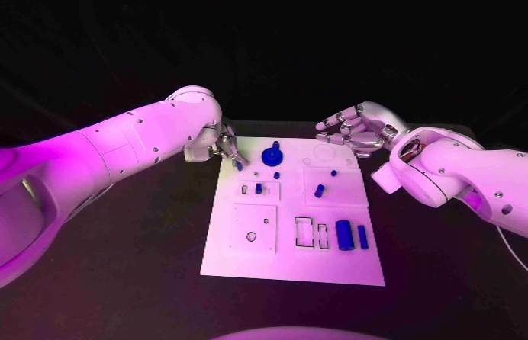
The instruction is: Assemble the parts on the task board
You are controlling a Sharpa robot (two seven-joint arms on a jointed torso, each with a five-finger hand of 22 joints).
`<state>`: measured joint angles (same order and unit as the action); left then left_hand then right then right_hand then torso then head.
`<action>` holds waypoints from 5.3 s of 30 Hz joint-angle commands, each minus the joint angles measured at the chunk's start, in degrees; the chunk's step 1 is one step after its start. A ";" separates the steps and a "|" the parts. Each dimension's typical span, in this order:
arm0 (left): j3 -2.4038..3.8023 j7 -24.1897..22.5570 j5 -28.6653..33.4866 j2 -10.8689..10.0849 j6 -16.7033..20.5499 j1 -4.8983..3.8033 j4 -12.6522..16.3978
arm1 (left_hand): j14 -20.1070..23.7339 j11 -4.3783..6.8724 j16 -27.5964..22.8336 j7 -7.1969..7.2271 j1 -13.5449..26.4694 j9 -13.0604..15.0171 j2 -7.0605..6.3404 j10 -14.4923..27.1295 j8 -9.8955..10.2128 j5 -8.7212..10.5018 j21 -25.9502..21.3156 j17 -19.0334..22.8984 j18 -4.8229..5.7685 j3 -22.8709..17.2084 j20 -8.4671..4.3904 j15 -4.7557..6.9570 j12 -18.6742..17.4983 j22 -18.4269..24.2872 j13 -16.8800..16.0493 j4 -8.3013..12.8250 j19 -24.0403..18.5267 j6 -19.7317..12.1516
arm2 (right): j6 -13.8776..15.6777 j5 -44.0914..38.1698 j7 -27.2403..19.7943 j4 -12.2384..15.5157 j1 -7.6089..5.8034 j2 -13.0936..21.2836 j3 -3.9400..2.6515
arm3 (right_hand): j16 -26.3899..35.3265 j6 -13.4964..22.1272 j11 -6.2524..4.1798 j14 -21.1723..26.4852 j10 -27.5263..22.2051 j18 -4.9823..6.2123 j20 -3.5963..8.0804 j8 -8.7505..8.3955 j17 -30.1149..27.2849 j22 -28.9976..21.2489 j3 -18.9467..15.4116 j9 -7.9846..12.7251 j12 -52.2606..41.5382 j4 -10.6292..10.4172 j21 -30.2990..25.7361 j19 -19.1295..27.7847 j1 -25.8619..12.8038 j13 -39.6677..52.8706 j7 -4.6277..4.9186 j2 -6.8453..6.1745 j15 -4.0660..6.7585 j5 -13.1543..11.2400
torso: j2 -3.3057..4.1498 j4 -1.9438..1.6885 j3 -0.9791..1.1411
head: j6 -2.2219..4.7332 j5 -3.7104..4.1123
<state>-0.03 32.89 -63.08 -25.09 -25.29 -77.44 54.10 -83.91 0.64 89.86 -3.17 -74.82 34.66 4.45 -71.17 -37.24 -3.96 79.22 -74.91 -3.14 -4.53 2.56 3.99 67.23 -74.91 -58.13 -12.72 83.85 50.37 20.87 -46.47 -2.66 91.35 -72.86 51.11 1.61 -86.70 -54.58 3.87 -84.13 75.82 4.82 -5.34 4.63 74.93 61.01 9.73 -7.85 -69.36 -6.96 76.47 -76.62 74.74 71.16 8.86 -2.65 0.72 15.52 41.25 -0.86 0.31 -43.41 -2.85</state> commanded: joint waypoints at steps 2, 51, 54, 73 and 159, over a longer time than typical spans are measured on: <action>0.00 -0.86 1.31 -0.11 -1.30 0.01 0.13 | -6.09 0.90 0.14 0.78 -6.21 0.26 0.56 0.31 0.02 -0.60 0.30 -15.09 0.05 -4.87 -0.86 0.82 -0.35 -4.19 0.19 3.93 0.19 -1.11 | -0.77 -0.13 -0.26 0.03 0.05 -0.07 0.00 | 0.33 0.23 0.05 -4.59 -0.24 0.86 -0.13 -0.06 9.79 -0.06 -0.16 -0.06 0.27 0.04 -0.38 0.44 0.38 -0.03 0.17 0.42 -0.25 0.43 | 0.02 0.01 0.03 | -0.10 -0.02; -0.26 -2.85 -0.62 -14.13 13.50 3.86 24.63 | -6.09 0.50 0.14 0.14 -2.35 1.73 -10.22 -2.65 -0.47 -0.32 1.96 -15.09 0.60 -28.73 -0.65 0.42 -0.09 -6.60 -0.53 7.38 1.34 -0.17 | -1.08 -0.11 0.15 0.22 0.06 0.43 0.00 | 0.36 0.20 0.10 -4.59 -0.27 0.87 -0.15 -0.02 9.76 -0.11 -0.28 -0.10 0.29 -0.29 -0.43 0.45 0.06 -0.06 0.21 0.78 -0.28 0.65 | 0.07 0.06 -0.05 | -0.37 -0.71; -0.26 -2.66 -0.67 -14.07 13.19 4.24 24.64 | -6.09 0.50 0.14 0.14 -2.35 1.73 -10.22 -2.65 -0.47 -0.32 1.96 -15.09 0.60 -28.73 -0.65 0.42 -0.09 -6.60 -0.53 7.38 1.34 -0.17 | -1.16 -0.07 0.14 0.20 0.07 0.42 0.00 | 0.36 0.20 0.10 -4.59 -0.27 0.87 -0.15 -0.02 9.76 -0.11 -0.28 -0.10 0.29 -0.29 -0.43 0.45 0.06 -0.06 0.21 0.78 -0.28 0.65 | 0.06 0.06 -0.02 | -0.38 -0.71; -0.38 -2.10 -1.41 -14.38 11.25 5.50 25.08 | -6.09 0.49 0.14 0.14 -2.21 1.76 -10.27 -2.58 -0.47 -0.32 1.78 -15.09 0.55 -28.97 -0.65 0.42 -0.23 -6.44 -0.36 7.35 1.25 -0.16 | -0.17 0.31 -1.06 0.11 0.30 0.38 0.00 | 0.30 0.18 0.08 -4.61 -0.19 0.85 -0.16 0.01 9.86 -0.02 -0.28 -0.13 0.16 -0.43 -0.40 0.38 0.02 0.04 0.20 1.12 -0.28 0.99 | 0.09 0.04 -0.04 | -0.54 -0.78; -0.35 1.98 -2.62 -13.52 11.18 5.71 25.44 | -6.09 2.34 0.14 2.48 10.30 4.67 -11.18 -7.19 -3.73 -1.58 4.60 -15.09 1.38 -27.99 -1.89 1.82 4.32 -9.51 -5.68 3.29 3.06 3.79 | -0.11 0.54 -1.26 0.28 0.64 0.82 0.00 | 0.34 0.18 0.07 -4.61 -0.23 0.86 -0.16 0.02 9.81 -0.08 -0.29 -0.15 0.22 -0.43 -0.43 0.37 0.11 -0.04 0.20 1.27 -0.27 1.29 | 0.08 0.07 0.02 | -1.81 -0.83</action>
<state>-0.08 34.47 -65.79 -38.72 -13.64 -72.12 79.55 -84.10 2.98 89.86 -1.53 -65.03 39.39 -6.88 -78.04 -40.60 -5.30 83.60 -74.95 -2.26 -32.72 0.92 5.34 71.41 -74.90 -63.75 -9.35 84.04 53.05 20.91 -45.75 -3.40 91.56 -72.25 51.96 1.62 -86.70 -54.58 3.87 -84.13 75.83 4.82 -5.55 4.63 74.91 60.96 9.58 -7.90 -69.36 -7.12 76.26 -76.43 74.89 71.17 8.86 -1.89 0.72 16.42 41.31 -0.80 0.31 -45.13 -3.58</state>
